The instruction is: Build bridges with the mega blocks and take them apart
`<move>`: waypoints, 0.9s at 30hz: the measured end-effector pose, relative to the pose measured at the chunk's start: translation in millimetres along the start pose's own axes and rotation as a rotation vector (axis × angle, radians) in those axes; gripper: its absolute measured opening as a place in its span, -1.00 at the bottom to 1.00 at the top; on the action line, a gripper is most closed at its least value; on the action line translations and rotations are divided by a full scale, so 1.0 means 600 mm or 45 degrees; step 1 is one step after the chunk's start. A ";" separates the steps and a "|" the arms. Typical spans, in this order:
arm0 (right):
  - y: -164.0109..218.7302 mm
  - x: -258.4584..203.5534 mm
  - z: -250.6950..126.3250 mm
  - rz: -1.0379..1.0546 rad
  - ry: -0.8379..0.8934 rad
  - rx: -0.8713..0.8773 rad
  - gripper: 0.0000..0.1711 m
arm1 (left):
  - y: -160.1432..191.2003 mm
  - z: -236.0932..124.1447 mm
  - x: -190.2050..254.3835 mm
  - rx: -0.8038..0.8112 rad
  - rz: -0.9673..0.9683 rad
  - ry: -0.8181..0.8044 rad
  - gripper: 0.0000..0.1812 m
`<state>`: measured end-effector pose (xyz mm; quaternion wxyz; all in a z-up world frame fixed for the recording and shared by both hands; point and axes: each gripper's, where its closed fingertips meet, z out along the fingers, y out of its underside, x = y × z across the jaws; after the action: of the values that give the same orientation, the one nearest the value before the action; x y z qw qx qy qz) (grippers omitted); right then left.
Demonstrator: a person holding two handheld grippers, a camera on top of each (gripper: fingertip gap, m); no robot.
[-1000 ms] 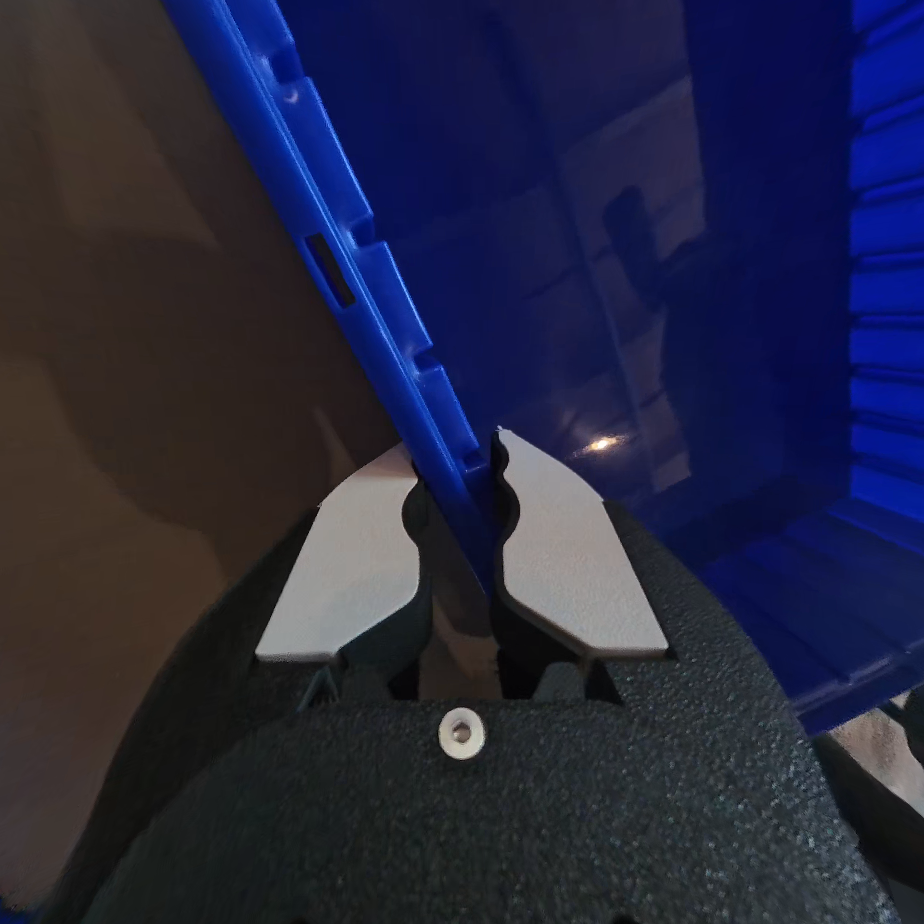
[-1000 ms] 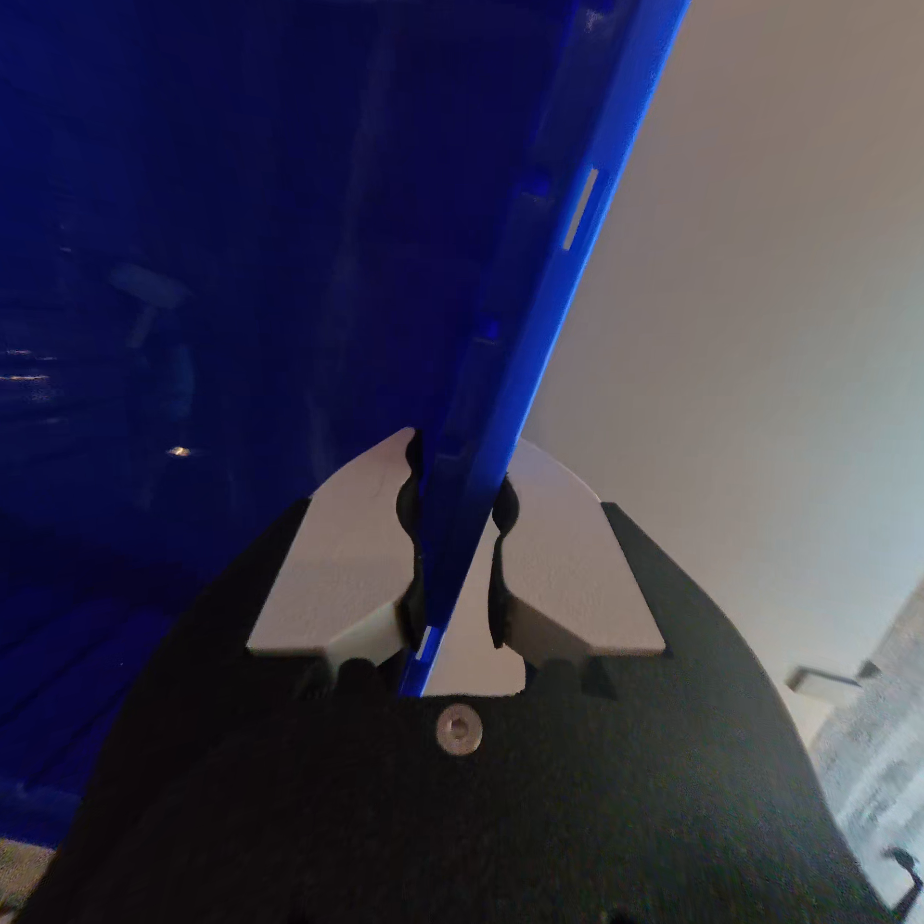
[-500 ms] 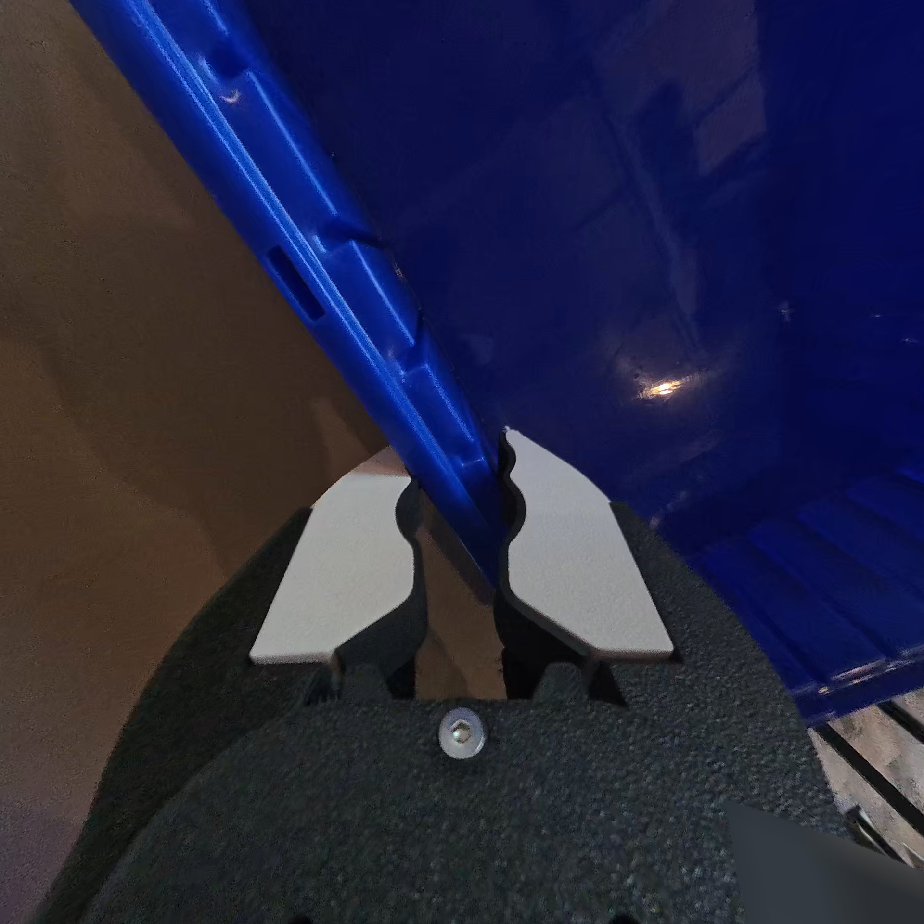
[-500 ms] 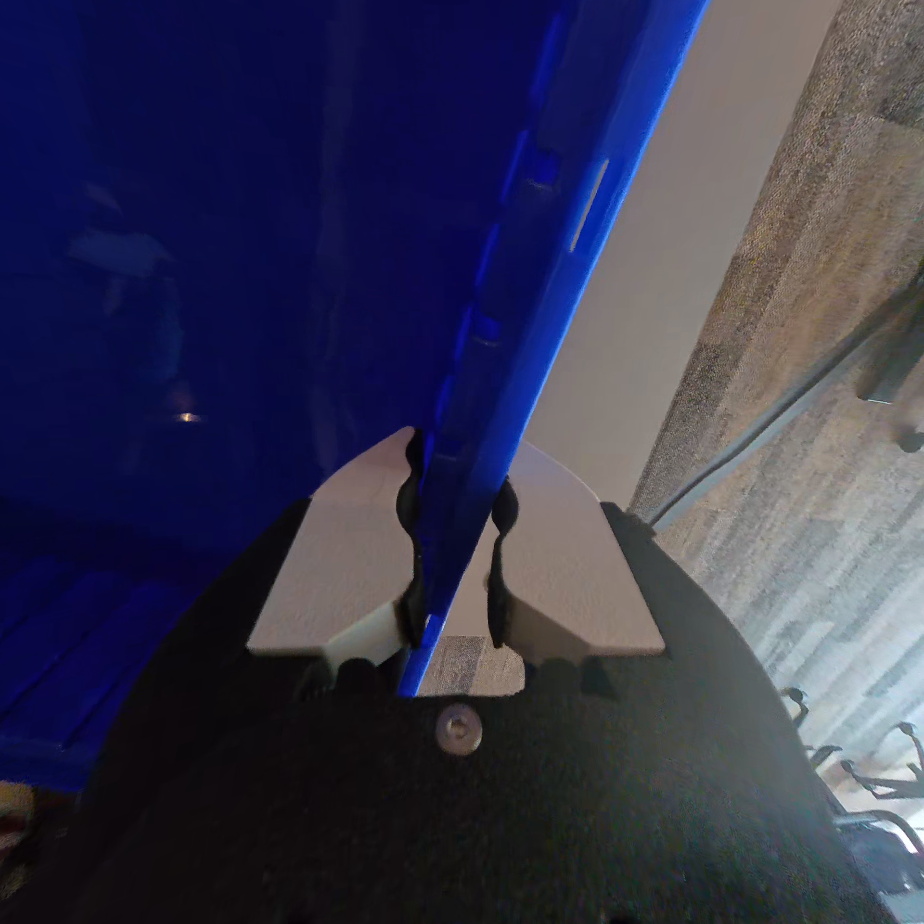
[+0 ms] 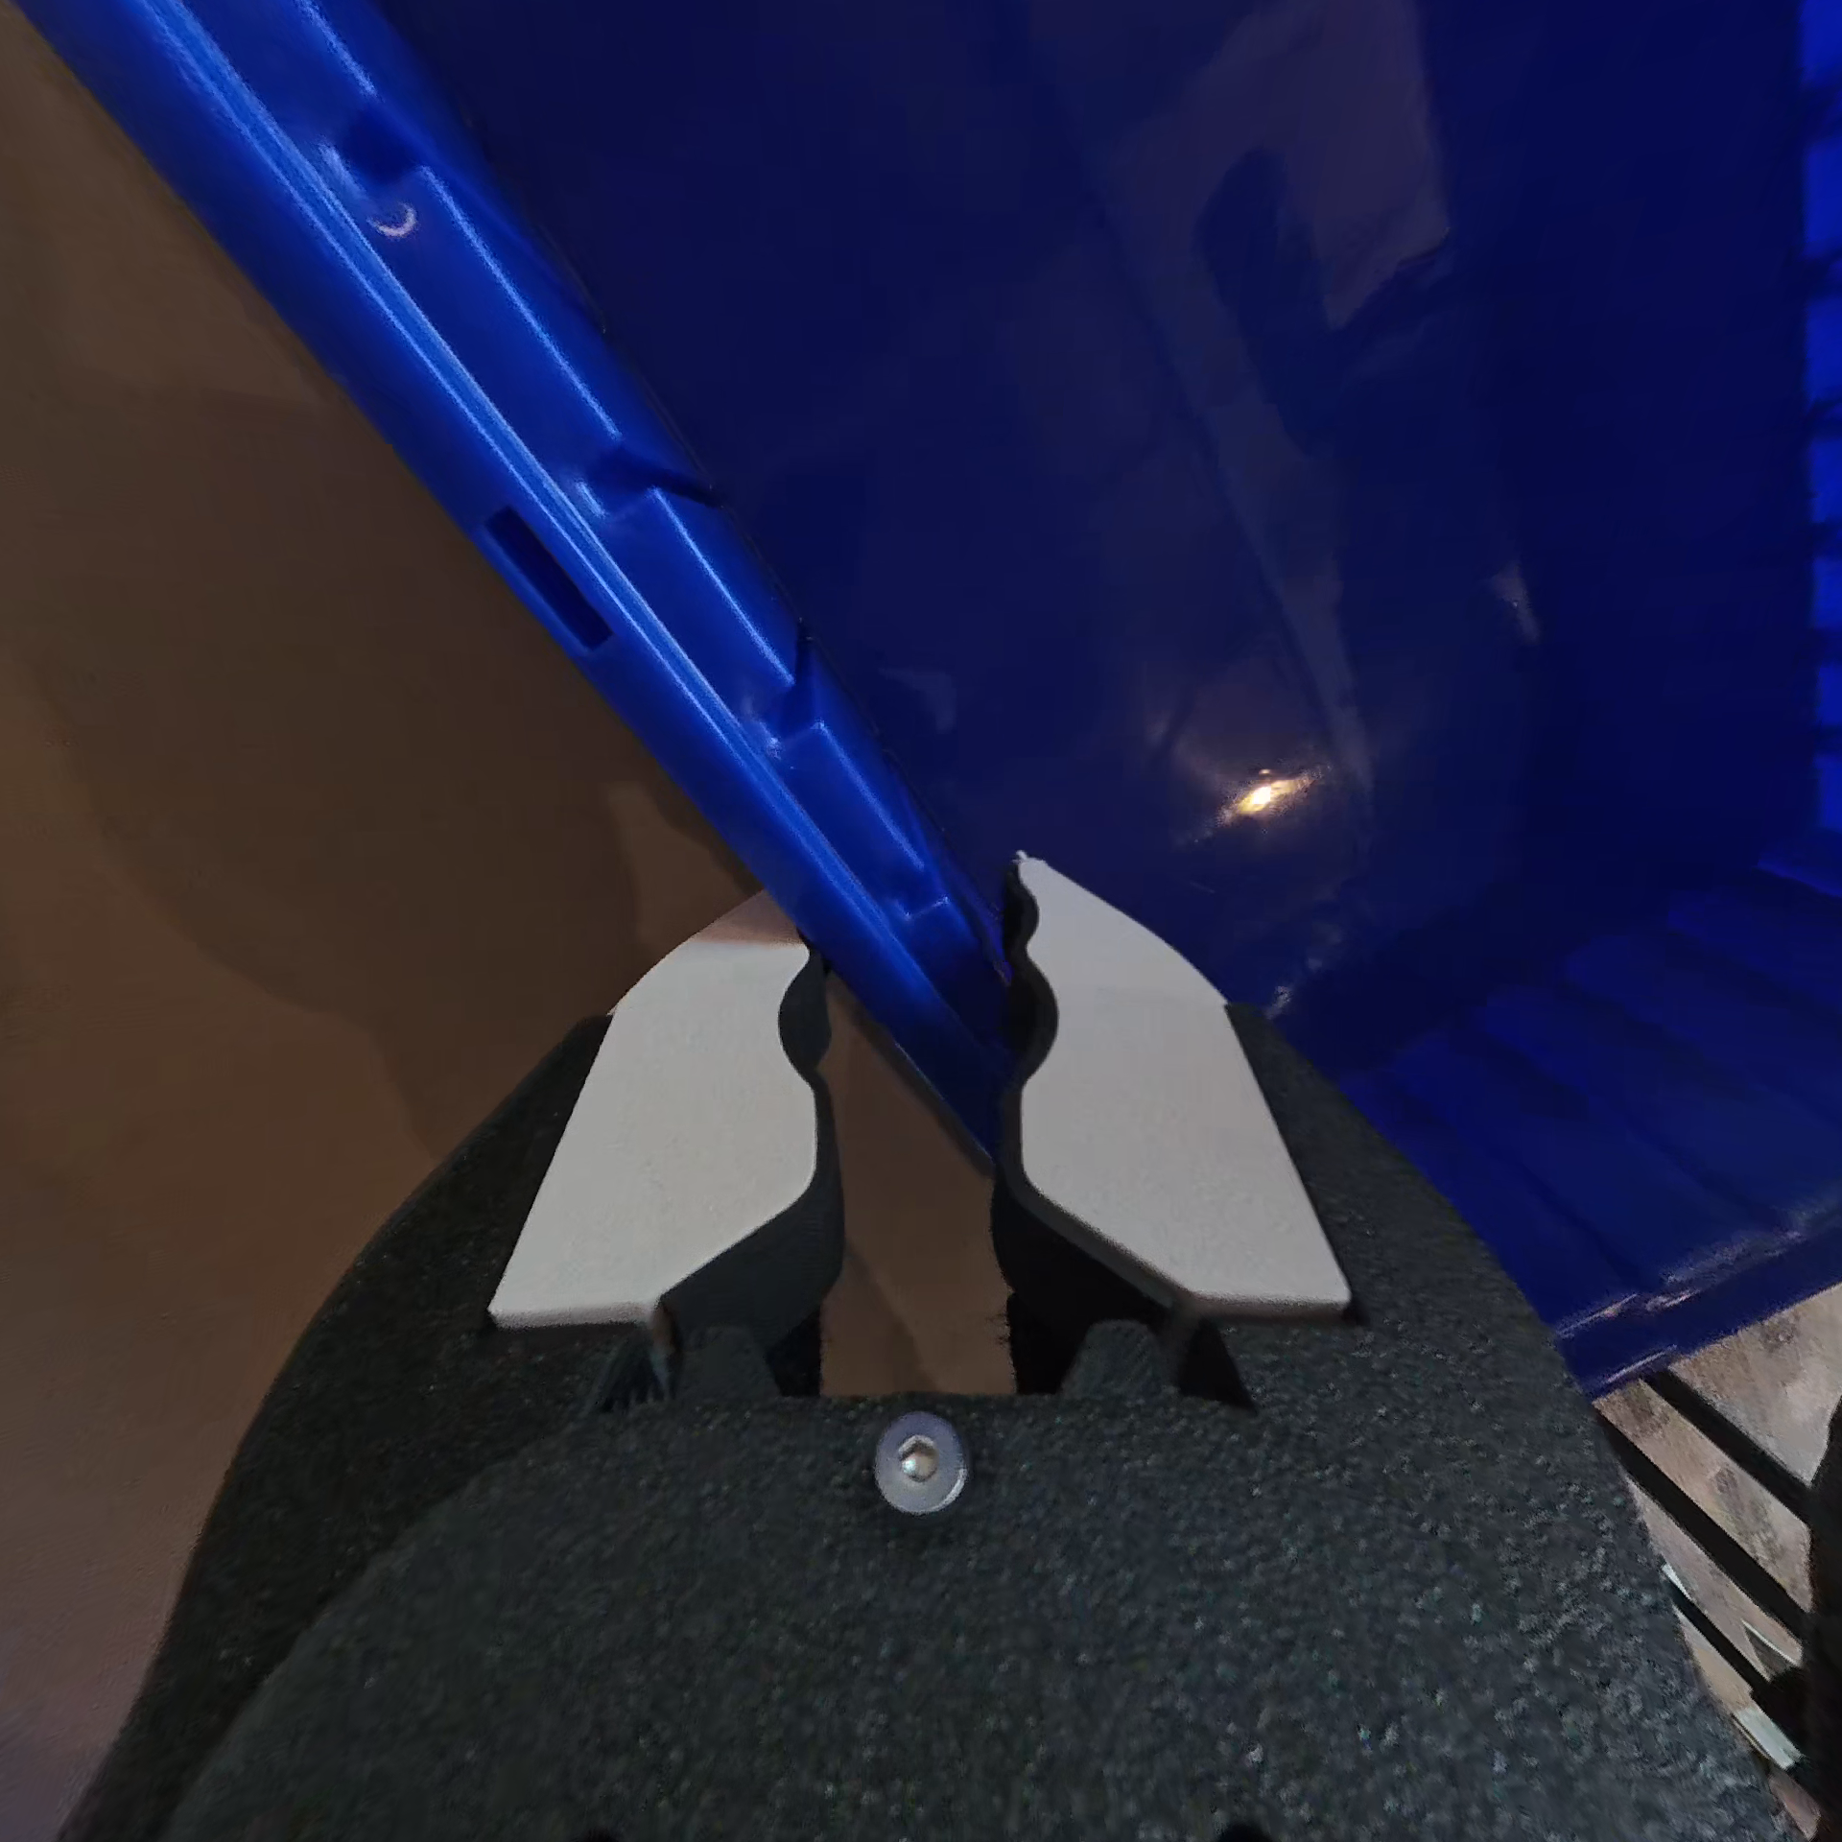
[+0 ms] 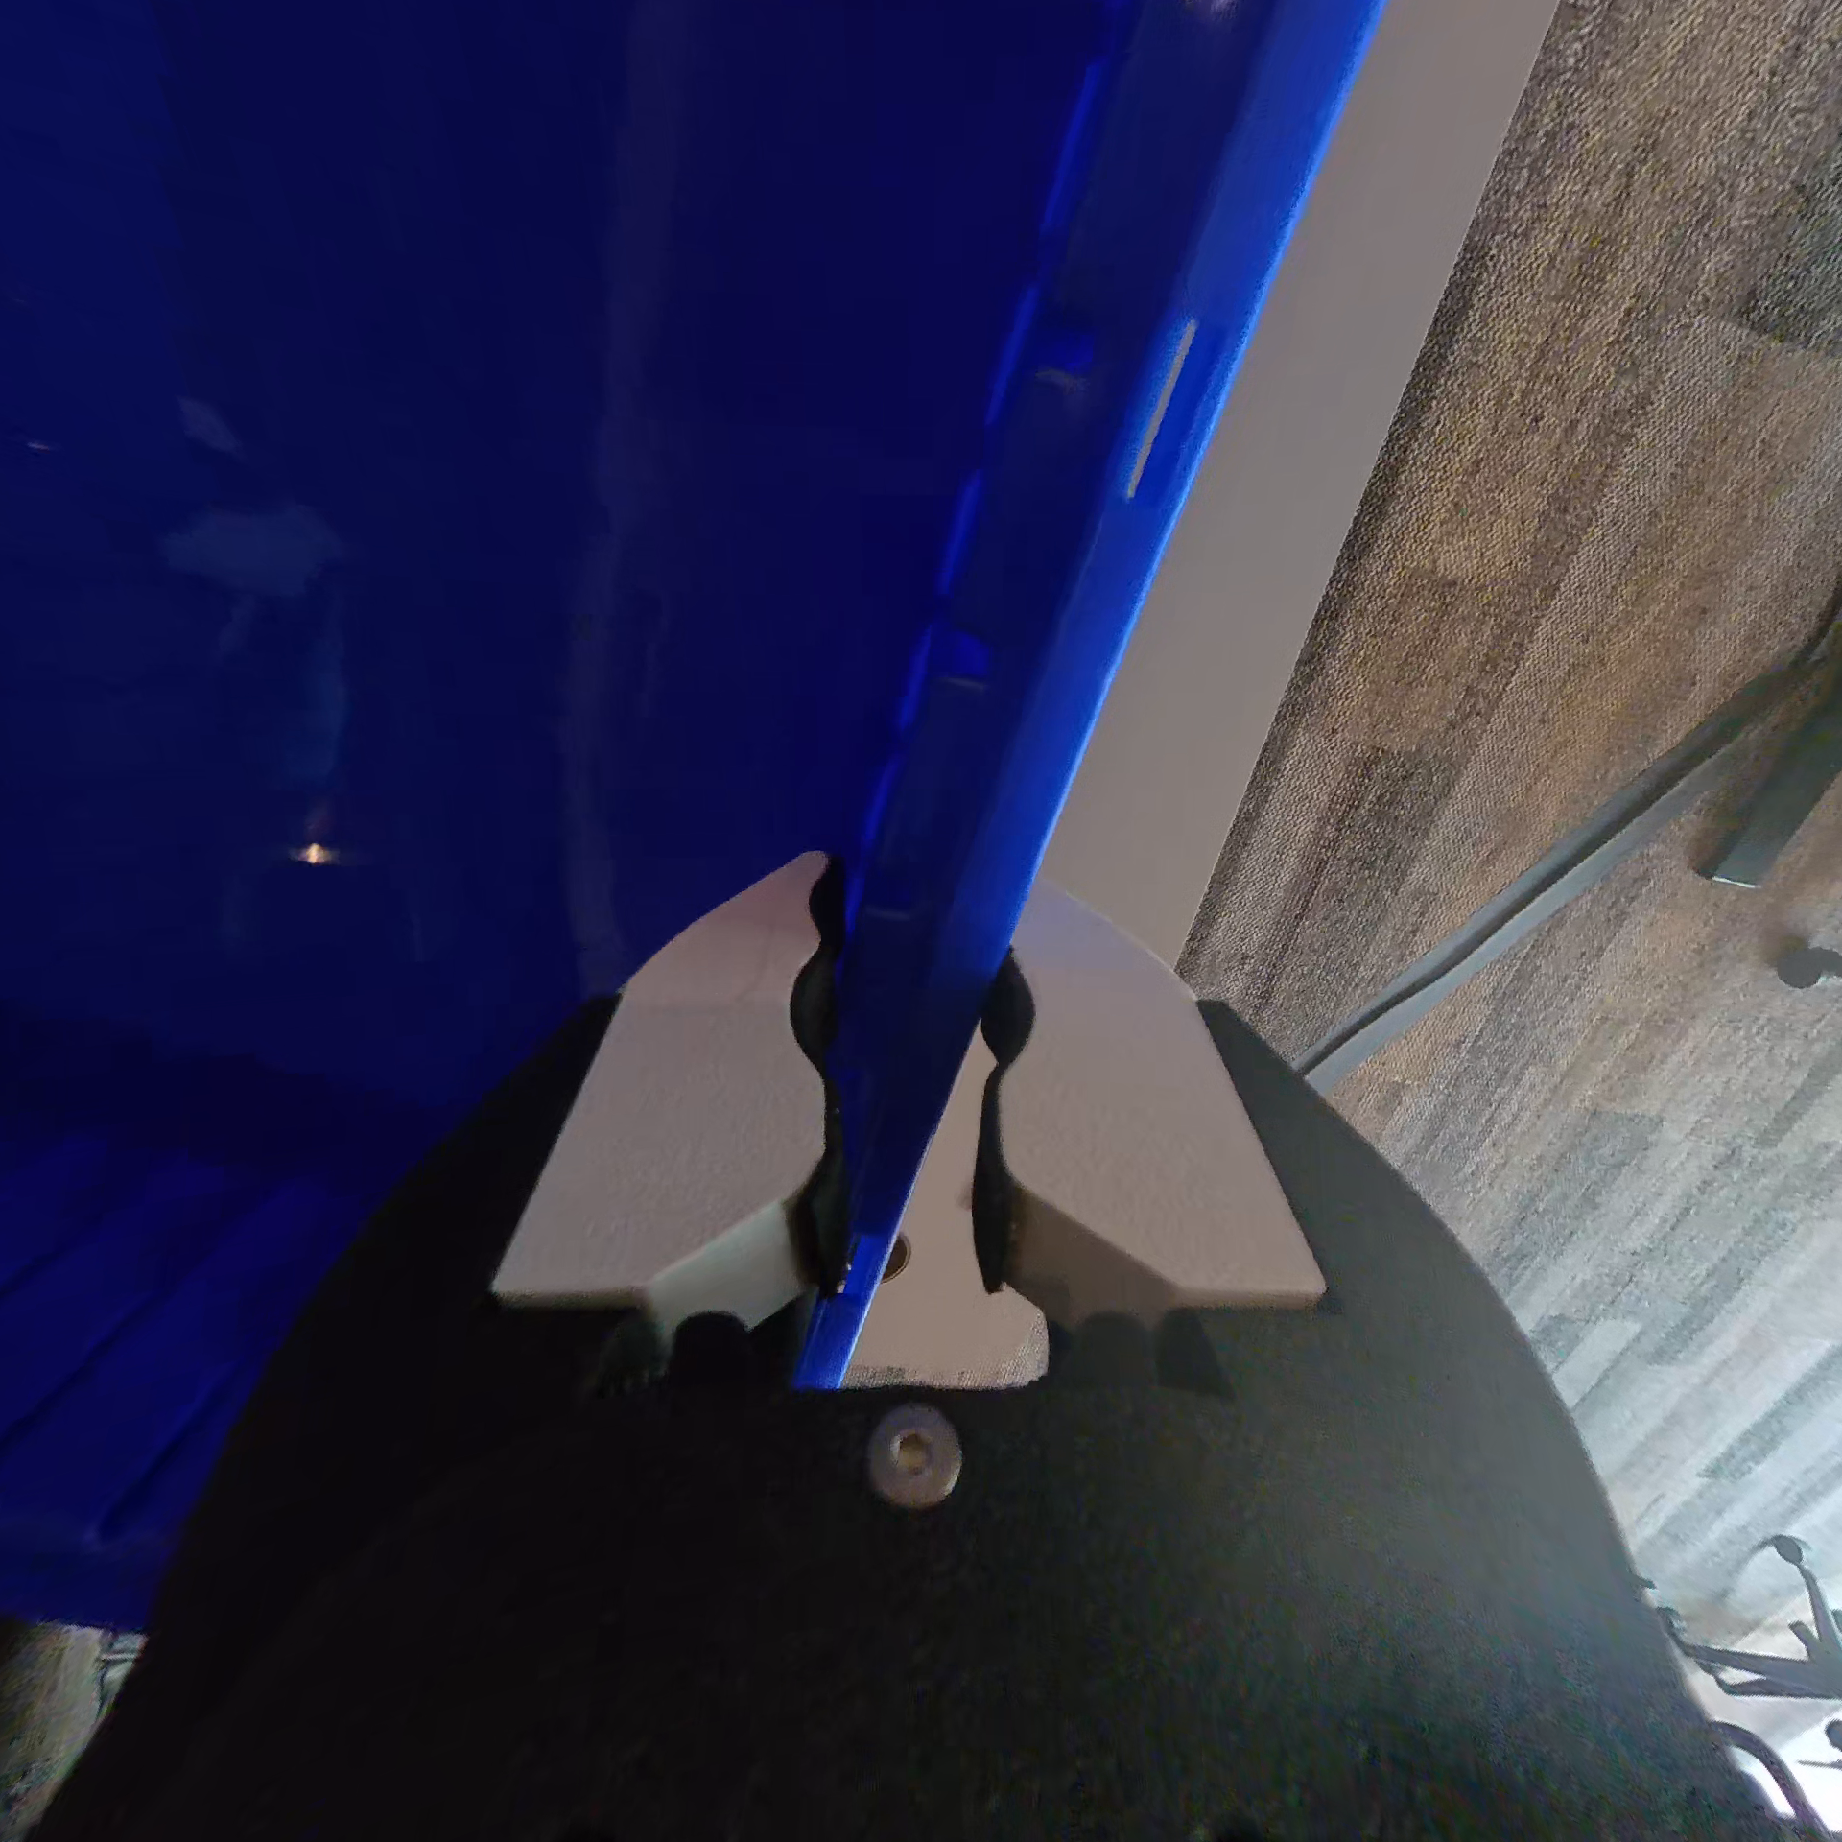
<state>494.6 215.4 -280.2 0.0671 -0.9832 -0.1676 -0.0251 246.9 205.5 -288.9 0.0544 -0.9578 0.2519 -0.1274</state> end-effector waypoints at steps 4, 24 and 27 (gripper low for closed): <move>-0.005 0.012 0.008 -0.001 0.007 0.009 -0.72 | -0.009 0.002 0.007 0.009 0.013 0.001 -0.63; -0.015 0.062 -0.066 -0.097 0.308 0.393 -0.13 | -0.017 -0.006 0.011 0.273 0.067 0.233 -0.28; -0.019 0.052 -0.126 -0.109 0.438 0.593 -0.06 | -0.014 -0.032 -0.012 0.395 0.076 0.219 -0.13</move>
<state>518.3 225.7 -201.8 0.3173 -0.9148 -0.1962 -0.1549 239.8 215.4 -270.6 0.1835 -0.9156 0.2612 -0.2445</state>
